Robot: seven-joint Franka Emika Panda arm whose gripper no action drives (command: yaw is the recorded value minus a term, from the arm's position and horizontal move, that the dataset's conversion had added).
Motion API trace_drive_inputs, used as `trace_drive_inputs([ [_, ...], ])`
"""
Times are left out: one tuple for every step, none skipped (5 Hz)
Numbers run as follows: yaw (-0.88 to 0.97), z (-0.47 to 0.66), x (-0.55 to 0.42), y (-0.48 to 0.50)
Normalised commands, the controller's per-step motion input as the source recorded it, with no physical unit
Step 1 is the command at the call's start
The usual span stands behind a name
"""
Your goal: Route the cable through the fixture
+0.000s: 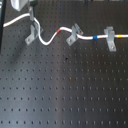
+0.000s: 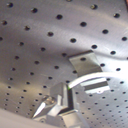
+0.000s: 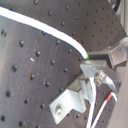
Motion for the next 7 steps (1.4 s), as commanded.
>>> trace_drive_inputs([
  [0.0,-0.04,-0.096,-0.321],
  [0.03,-0.25,-0.081,-0.22],
  [0.02,-0.24,-0.062,-0.211],
  [0.17,-0.15,-0.056,0.023],
  [0.42,-0.19,-0.022,0.117],
  [0.43,-0.21,0.079,0.135],
  [0.39,-0.15,0.137,0.185],
])
